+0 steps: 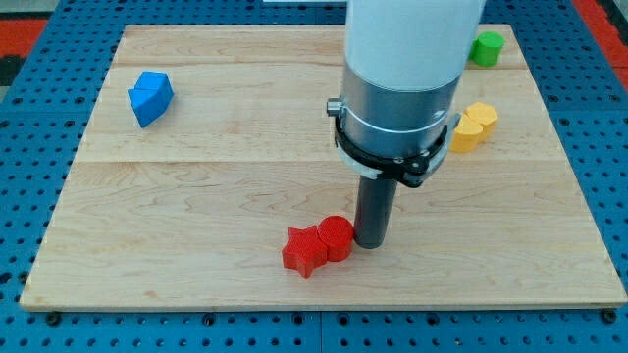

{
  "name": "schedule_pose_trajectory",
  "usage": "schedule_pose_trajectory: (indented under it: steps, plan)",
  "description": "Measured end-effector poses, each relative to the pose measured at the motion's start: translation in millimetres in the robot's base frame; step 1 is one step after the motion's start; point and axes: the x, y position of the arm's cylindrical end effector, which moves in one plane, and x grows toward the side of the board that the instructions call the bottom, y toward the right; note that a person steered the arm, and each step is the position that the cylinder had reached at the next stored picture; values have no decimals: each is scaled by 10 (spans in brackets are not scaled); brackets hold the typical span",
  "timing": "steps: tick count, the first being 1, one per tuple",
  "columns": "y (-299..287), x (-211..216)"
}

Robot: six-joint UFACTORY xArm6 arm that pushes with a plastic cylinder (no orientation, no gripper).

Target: Move your arm to the bottom right

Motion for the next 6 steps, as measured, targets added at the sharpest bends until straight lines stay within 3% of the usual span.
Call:
schedule_pose_trajectory:
  steps: [3, 4, 6]
  plan:
    - [9, -139]
    - [427, -455]
    - [717, -480]
